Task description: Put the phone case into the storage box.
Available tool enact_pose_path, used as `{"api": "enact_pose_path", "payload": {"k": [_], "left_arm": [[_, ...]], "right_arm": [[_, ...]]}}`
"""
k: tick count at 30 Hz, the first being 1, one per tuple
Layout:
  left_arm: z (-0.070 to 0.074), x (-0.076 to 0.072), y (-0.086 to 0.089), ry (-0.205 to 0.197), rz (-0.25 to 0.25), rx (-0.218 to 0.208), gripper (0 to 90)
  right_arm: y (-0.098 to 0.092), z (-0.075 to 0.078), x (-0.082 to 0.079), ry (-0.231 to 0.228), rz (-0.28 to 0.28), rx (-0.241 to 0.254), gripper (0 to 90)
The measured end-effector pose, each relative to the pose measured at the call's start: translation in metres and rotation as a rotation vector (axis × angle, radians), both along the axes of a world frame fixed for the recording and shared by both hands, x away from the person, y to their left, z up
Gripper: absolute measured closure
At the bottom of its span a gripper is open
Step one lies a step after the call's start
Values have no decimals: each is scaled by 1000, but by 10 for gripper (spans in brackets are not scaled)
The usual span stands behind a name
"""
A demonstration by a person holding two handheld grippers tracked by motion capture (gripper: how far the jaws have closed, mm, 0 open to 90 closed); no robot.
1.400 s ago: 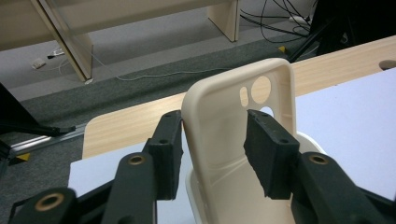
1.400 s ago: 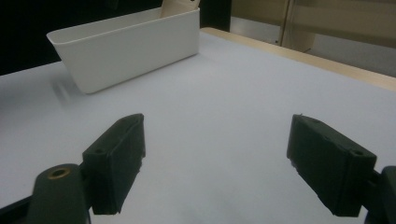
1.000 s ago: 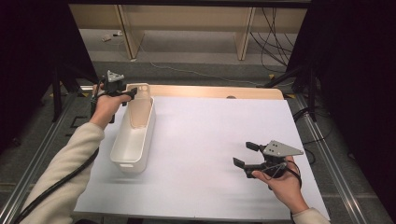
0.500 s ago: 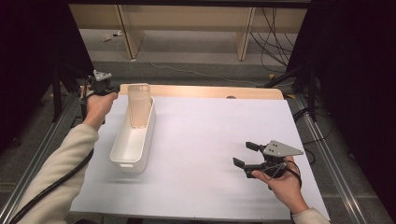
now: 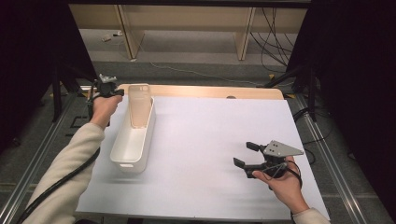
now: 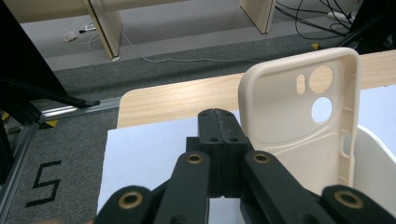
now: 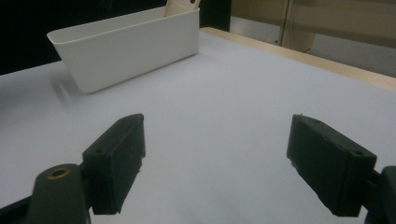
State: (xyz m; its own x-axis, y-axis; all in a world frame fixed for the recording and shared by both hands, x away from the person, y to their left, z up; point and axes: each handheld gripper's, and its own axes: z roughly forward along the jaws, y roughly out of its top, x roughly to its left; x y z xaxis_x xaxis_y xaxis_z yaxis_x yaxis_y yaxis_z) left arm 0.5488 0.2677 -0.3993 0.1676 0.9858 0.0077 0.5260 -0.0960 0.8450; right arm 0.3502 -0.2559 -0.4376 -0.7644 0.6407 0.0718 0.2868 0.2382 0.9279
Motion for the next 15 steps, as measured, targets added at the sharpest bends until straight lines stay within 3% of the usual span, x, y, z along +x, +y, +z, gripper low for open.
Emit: {"api": "enact_pose_path", "payload": {"k": [2, 4, 5, 6, 9, 11, 14, 15], "left_arm": [[-1, 2, 0, -2, -13, 5, 899], [-2, 2, 0, 0, -9, 9, 899], [-3, 2, -1, 4, -14, 5, 900], [-3, 2, -1, 4, -14, 5, 899], [-5, 3, -3, 0, -16, 2, 899], [-4, 5, -4, 4, -26, -2, 899], [-3, 6, -7, 7, -41, -4, 899], [-3, 7, -8, 9, -45, -6, 899]], "right_arm": [[1, -1, 2, -36, -1, 14, 207], [1, -1, 2, -36, -1, 15, 207], [1, -1, 1, -3, 3, 24, 207], [0, -1, 2, -25, 1, 17, 207], [1, -1, 0, -1, 3, 23, 207], [1, -1, 2, -38, -1, 17, 207], [1, -1, 0, 1, 0, 17, 207], [0, -1, 1, -22, -1, 11, 207]]}}
